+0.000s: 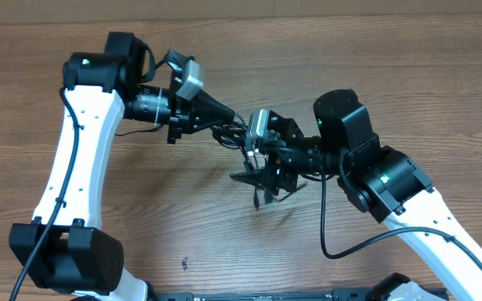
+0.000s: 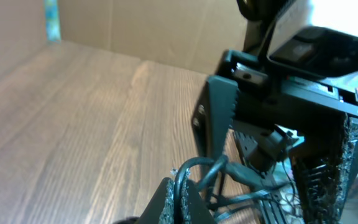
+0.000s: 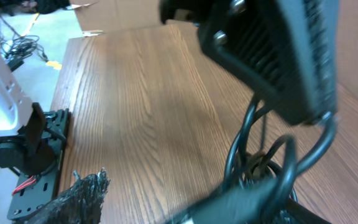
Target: Untangle cables
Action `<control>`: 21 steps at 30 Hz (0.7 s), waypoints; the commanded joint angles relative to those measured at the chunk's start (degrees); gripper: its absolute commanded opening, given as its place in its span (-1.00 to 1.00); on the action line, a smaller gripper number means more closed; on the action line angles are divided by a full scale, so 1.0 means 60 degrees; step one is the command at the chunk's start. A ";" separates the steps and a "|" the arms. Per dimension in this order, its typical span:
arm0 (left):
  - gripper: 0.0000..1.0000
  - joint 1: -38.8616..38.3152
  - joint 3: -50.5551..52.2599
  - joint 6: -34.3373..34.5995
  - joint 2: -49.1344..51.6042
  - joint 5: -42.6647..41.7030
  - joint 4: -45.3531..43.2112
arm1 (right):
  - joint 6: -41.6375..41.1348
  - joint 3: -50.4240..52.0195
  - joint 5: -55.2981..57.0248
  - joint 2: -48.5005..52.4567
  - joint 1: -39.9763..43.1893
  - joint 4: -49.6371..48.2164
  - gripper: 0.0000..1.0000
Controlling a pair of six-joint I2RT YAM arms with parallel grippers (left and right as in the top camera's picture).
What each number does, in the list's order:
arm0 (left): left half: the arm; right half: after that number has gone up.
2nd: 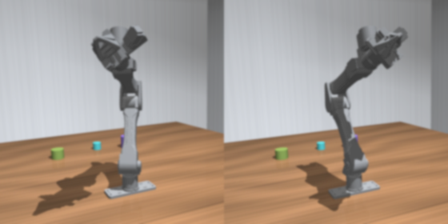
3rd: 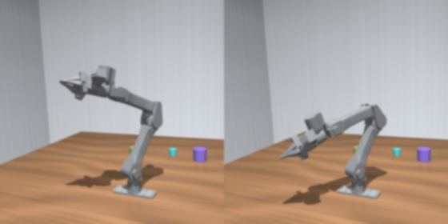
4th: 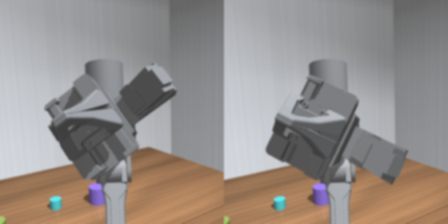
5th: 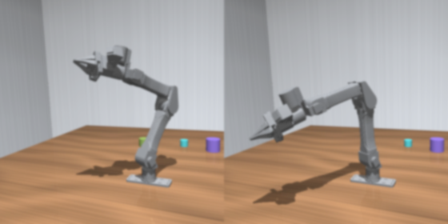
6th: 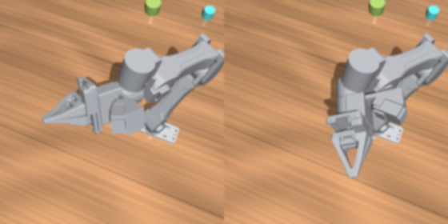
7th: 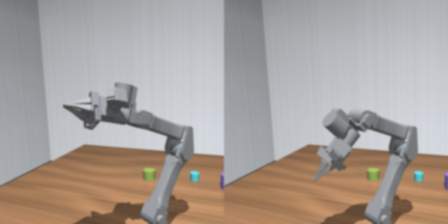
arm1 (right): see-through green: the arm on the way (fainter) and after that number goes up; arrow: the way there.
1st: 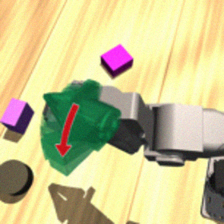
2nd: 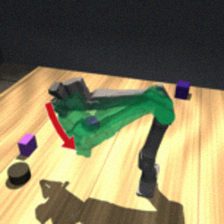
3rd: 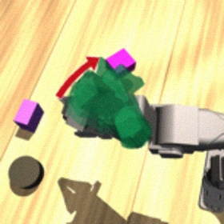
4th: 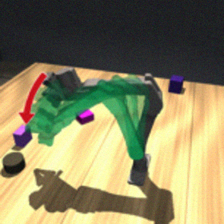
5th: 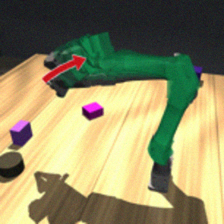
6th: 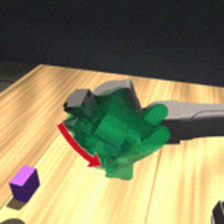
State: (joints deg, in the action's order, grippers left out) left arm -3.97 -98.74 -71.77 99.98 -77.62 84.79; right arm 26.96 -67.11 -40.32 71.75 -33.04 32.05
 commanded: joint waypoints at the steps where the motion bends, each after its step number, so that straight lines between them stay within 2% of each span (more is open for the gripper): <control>1: -0.92 0.0506 -0.0117 -0.0306 -0.0004 -0.1858 -0.0350 | 0.0106 -0.0076 -0.1286 -0.0178 -0.0036 0.0113 0.42; 5: -0.91 0.0415 -0.0117 -0.0026 -0.0004 -0.1596 -0.0361 | 0.0310 -0.0076 -0.2269 -0.0178 -0.0036 -0.0229 0.42; 8: -0.92 0.0215 -0.0117 0.0036 -0.0004 -0.1494 -0.0361 | 0.0306 -0.0076 -0.1978 -0.0178 -0.0033 -0.0295 0.41; 10: -0.91 0.0149 -0.0117 0.0066 -0.0004 -0.1501 -0.0342 | 0.0233 -0.0076 -0.1464 -0.0178 -0.0025 -0.0295 0.40; 11: -0.92 0.0091 -0.0117 0.0248 -0.0004 -0.1512 -0.0346 | -0.0339 -0.0076 -0.0069 -0.0178 0.0004 -0.0302 0.35; 14: -0.91 0.0160 -0.0117 0.0641 -0.0004 -0.1395 -0.0310 | -0.1319 -0.0076 0.2299 -0.0182 0.0178 -0.0306 0.30; 18: -0.91 0.0510 -0.0117 0.0976 -0.0004 -0.0390 -0.0313 | -0.1508 -0.0076 0.3005 -0.0208 0.0528 -0.0481 0.24; 21: -0.91 0.0659 -0.0117 0.1107 -0.0004 -0.0605 -0.0237 | -0.1490 -0.0076 0.3111 -0.0182 0.0856 -0.0572 0.26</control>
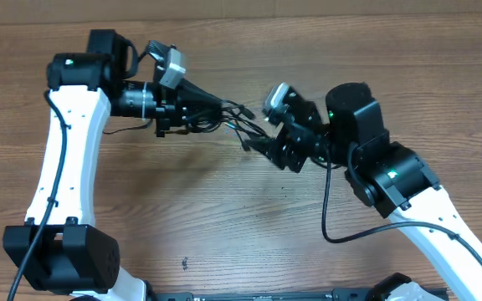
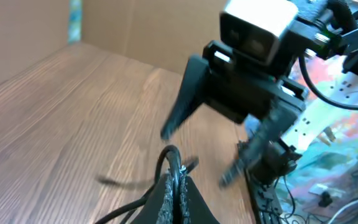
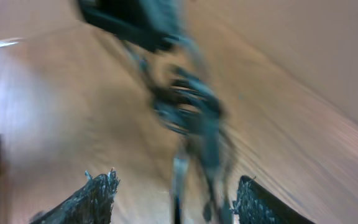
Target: Untangle cables
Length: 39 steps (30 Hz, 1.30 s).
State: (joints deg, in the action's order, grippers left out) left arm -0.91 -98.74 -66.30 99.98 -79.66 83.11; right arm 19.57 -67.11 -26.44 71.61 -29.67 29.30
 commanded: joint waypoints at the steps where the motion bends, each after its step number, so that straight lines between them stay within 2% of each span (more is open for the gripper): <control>1: -0.91 0.0142 -0.0117 0.0197 -0.0004 -0.0426 0.0051 | -0.0219 -0.0076 0.0812 -0.0120 0.0415 -0.0127 0.31; 5: -0.91 -0.0138 -0.0117 0.0197 -0.0004 -0.0627 0.0208 | 0.0244 -0.0076 0.0423 -0.0036 0.0448 -0.0259 0.36; 9: -0.92 -0.0612 -0.0117 0.0157 -0.0004 -0.0648 0.0164 | 0.1082 -0.0076 -0.1275 -0.0036 0.0448 -0.0372 0.43; 12: -0.92 -0.0798 -0.0117 0.0160 -0.0004 -0.0954 -0.0106 | 0.1195 -0.0076 -0.2514 -0.0036 0.0448 -0.0368 0.44; 24: -0.91 -0.0794 -0.0117 0.0204 -0.0004 -0.1264 -0.1257 | 0.1789 -0.0076 -0.6575 -0.0036 0.0448 -0.0495 0.14; 31: -0.92 -0.1115 -0.0117 0.0197 -0.0004 -0.1315 -0.1268 | 0.1785 -0.0076 -0.6619 -0.0036 0.0437 -0.0452 0.11; 39: -0.92 -0.1333 -0.0117 0.0204 0.0000 -0.0248 -0.1494 | 0.1749 -0.0076 -0.6608 -0.0036 0.0441 -0.0696 0.11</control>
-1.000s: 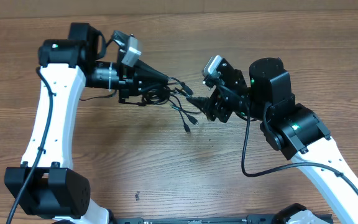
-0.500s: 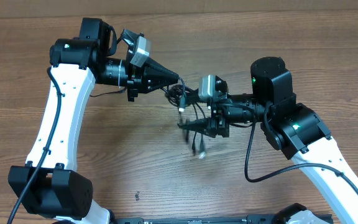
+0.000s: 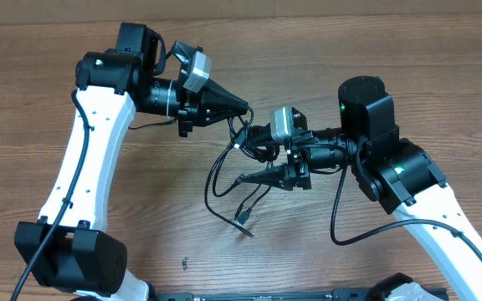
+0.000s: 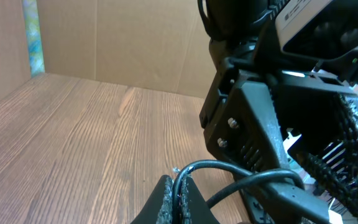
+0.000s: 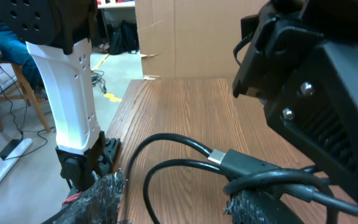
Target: Untangle cables
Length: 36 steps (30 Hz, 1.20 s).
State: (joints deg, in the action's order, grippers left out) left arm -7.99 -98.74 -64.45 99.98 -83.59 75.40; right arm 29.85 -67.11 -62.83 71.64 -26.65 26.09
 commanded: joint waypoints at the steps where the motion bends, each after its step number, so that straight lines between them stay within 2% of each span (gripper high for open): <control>1: -0.91 -0.0168 -0.0117 -0.0095 0.0000 0.0521 -0.0233 | 0.0036 -0.0076 -0.0543 -0.0040 -0.0062 -0.0160 0.11; 3: -0.93 -0.0175 -0.0117 0.0382 0.0000 0.0903 -0.0521 | -0.0004 -0.0076 -0.0543 -0.0040 -0.0062 -0.0157 0.11; 5: -0.92 -0.0178 -0.0117 0.1672 0.0000 0.1789 -0.1330 | -0.0004 -0.0076 -0.0543 -0.0040 -0.0062 -0.0157 0.10; 12: -0.91 -0.0182 -0.0117 0.4124 -0.0004 0.3355 -0.3253 | -0.0248 -0.0076 -0.0459 -0.0022 -0.0062 -0.0168 0.10; 14: -0.92 -0.0178 -0.0117 0.4714 -0.0004 0.4171 -0.3446 | -0.0251 -0.0076 -0.0375 -0.0022 -0.0062 -0.0164 0.10; 18: -0.91 -0.0178 -0.0117 0.5064 -0.0004 0.4462 -0.3515 | -0.0299 -0.0076 -0.0058 -0.0022 -0.0062 -0.0164 0.10; 21: -0.92 -0.0146 -0.0117 0.5064 -0.0004 0.4127 -0.3493 | -0.0805 -0.0076 0.0699 -0.0022 -0.0062 -0.0153 0.10; 25: -0.92 -0.0091 -0.0117 0.5060 -0.0004 0.3151 -0.3319 | -0.2004 -0.0076 0.2911 -0.0025 -0.0044 -0.0135 0.12; 32: -0.91 -0.0007 -0.0117 0.5064 -0.0007 0.1545 -0.3217 | -0.5056 -0.0076 0.6830 -0.0025 -0.0044 -0.0040 0.14; 34: -0.92 0.0135 -0.0117 0.5067 -0.0007 0.1137 -0.3129 | -0.5388 -0.0076 0.7373 -0.0025 -0.0044 0.0025 0.16; 36: -0.92 0.0342 -0.0117 0.5067 -0.0007 0.0102 -0.3122 | -0.5406 -0.0076 0.7461 -0.0025 -0.0044 0.0044 0.25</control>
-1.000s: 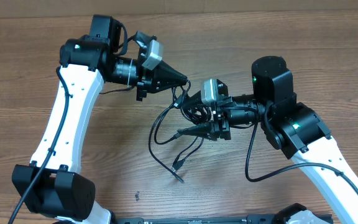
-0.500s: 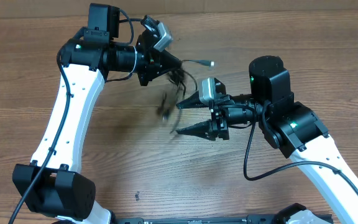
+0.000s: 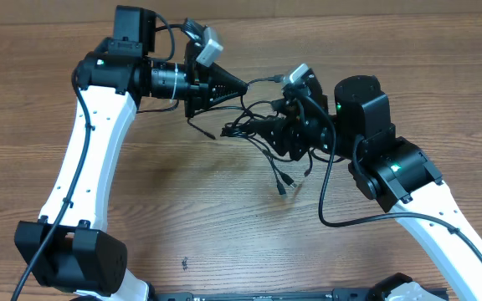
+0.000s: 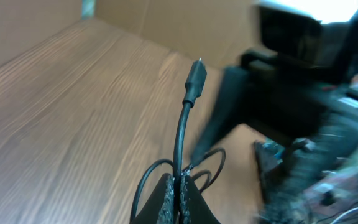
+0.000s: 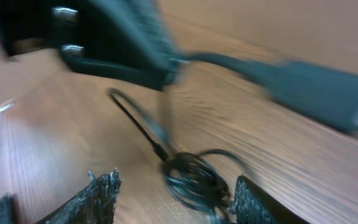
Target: Untangle cables
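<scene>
The black cable tangle [image 3: 253, 127] hangs in the middle between both arms, with one plug end [image 3: 282, 189] dangling toward the table. My left gripper [image 3: 243, 86] is shut on one strand [image 4: 181, 143], whose plug [image 4: 195, 77] sticks out past the fingers [image 4: 170, 198]. In the left wrist view the gripper [image 4: 180, 190] pinches that strand tightly. My right gripper [image 3: 271, 136] sits just right of the tangle. In the right wrist view it [image 5: 178, 198] stands open, the knotted loops [image 5: 193, 177] lying between and just beyond its fingertips [image 5: 98, 190]. That view is blurred.
The wooden table [image 3: 141, 209] lies under everything. Cardboard walls [image 4: 185, 25] stand at its far side. My left arm [image 3: 82, 167] and right arm [image 3: 408, 192] flank the tangle.
Both grippers are higher up the table view. The right gripper has turned from pointing left to lying close under the left one. The long hanging loops are drawn up into a tighter bundle.
First both grippers met at the tangle, the left shut on a strand. Then the left was drawn away leftward with cable strung between. Later they were close again with long loops hanging. Now the bundle hangs compact, the left still gripping.
</scene>
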Action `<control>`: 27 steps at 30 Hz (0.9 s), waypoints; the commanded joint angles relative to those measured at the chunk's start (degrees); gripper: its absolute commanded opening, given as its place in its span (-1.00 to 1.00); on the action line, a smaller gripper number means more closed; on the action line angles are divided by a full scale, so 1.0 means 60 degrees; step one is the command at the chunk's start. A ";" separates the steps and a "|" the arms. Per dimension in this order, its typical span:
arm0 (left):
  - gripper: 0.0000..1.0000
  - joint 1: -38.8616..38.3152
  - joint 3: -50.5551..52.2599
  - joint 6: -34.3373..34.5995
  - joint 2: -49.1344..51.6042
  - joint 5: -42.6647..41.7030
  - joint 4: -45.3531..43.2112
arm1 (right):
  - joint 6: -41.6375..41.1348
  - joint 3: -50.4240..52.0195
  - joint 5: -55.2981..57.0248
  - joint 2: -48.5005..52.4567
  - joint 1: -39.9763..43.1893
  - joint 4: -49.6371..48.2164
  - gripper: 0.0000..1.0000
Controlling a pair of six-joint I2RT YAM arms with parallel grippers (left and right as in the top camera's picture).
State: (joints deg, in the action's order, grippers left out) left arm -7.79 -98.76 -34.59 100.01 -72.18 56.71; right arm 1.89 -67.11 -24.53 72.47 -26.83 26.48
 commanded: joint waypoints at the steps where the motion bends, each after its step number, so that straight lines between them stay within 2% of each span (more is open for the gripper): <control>1: -0.92 0.0357 -0.0113 0.0087 -0.0011 -0.2204 -0.0036 | -0.0743 -0.0076 0.1082 -0.0164 -0.0015 -0.0007 0.28; 5: -0.91 0.0364 -0.0113 0.0091 -0.0011 -0.3013 -0.0251 | -0.0729 -0.0076 0.0998 -0.0164 -0.0018 0.0204 0.30; 16: -0.91 -0.0091 -0.0113 0.0379 -0.0011 -0.3060 -0.0255 | -0.0444 -0.0076 0.0648 -0.0160 -0.0018 0.0470 0.37; 20: -0.92 -0.0062 -0.0113 0.0379 -0.0007 -0.3020 -0.0535 | -0.1096 -0.0076 0.0565 -0.0160 -0.0018 0.0892 0.38; 22: -0.91 -0.0066 -0.0113 0.0503 -0.0007 -0.2288 -0.0801 | -0.1606 -0.0076 0.0127 -0.0164 -0.0018 0.1151 0.37; 24: -0.91 -0.0066 -0.0113 0.1479 -0.0007 -0.0627 -0.1191 | -0.2565 -0.0076 -0.0576 -0.0164 -0.0018 0.1402 0.37; 27: -0.92 -0.0066 -0.0113 0.2648 -0.0007 -0.0484 -0.2106 | -0.2772 -0.0076 -0.1067 -0.0164 -0.0018 0.1508 0.36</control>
State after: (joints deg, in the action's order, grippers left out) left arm -8.23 -98.76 -26.83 100.01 -78.24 47.64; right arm -11.14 -67.11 -27.03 72.47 -26.83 35.38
